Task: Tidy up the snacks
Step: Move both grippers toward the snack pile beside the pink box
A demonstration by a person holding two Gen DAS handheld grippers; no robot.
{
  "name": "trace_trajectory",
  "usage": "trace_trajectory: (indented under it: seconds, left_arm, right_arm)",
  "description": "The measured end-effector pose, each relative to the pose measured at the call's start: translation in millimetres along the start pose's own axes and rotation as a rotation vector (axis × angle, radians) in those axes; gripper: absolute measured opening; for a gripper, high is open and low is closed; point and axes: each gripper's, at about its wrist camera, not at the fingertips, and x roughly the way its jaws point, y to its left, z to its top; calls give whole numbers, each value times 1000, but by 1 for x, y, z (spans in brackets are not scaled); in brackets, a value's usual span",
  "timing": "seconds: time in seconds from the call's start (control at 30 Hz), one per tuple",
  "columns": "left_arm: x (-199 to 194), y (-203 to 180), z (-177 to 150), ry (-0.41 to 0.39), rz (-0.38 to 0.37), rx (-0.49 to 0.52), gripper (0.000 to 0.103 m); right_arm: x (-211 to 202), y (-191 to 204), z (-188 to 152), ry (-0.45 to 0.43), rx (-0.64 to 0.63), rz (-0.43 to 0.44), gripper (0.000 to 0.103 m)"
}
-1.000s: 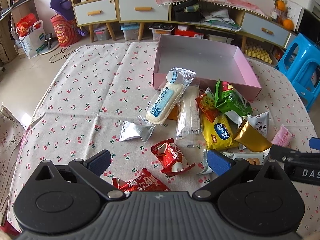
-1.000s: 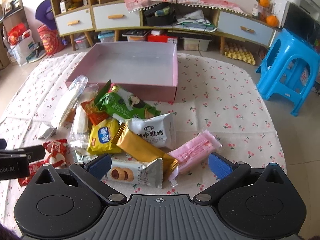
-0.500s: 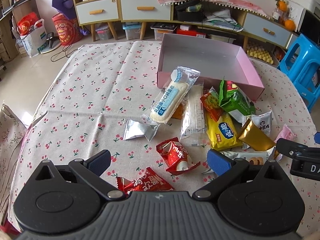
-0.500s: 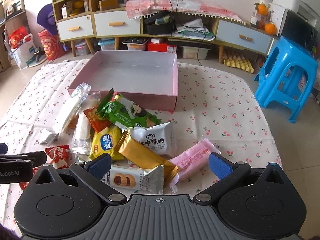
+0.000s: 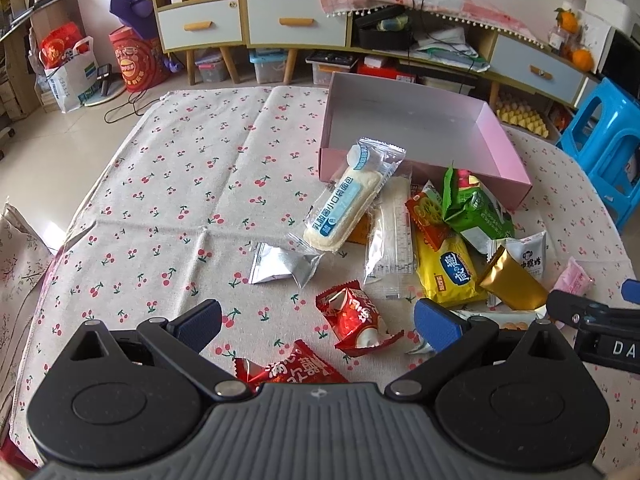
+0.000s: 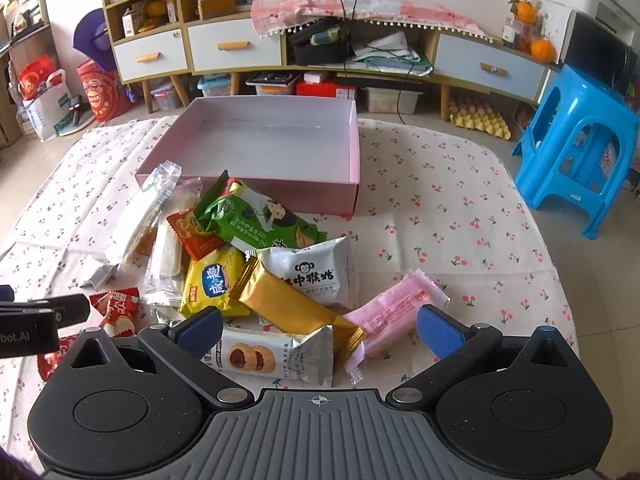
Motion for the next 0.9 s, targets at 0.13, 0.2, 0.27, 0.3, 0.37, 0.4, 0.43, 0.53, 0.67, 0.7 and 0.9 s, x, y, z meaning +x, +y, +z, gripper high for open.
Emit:
trace_trajectory:
  seconds: [0.13, 0.2, 0.27, 0.3, 0.37, 0.4, 0.43, 0.53, 0.67, 0.7, 0.9]
  left_arm:
    - [0, 1, 0, -8, -4, -5, 103]
    - [2, 2, 0, -2, -4, -16, 103]
    - [3, 3, 1, 9, -10, -30, 103]
    - [5, 4, 1, 11, -12, -33, 103]
    - [6, 4, 2, 18, -6, -36, 103]
    - [6, 5, 2, 19, -10, -36, 103]
    - [6, 5, 2, 20, -18, -34, 103]
    - [5, 3, 2, 25, -27, -12, 103]
    - [6, 0, 0, 31, -33, 13, 103]
    - [5, -1, -1, 32, -38, 21, 103]
    - [2, -5, 0, 28, -50, 33, 103]
  right_arm:
    - [-1, 2, -2, -10, -19, -2, 103]
    - [-1, 2, -1, -10, -21, -1, 103]
    - [-1, 1, 1, -6, -11, 5, 103]
    - [-1, 0, 3, -7, -5, 9, 103]
    - [-2, -3, 7, -17, 8, 22, 103]
    - [-3, -4, 8, -19, 11, 30, 103]
    - [-2, -4, 10, -14, 14, 44, 103]
    - [2, -3, 13, 15, 24, 85, 103]
    - [1, 0, 14, 18, 25, 95, 103]
    - [0, 0, 14, 11, 23, 96, 103]
    - [0, -4, 14, 4, 46, 82, 103]
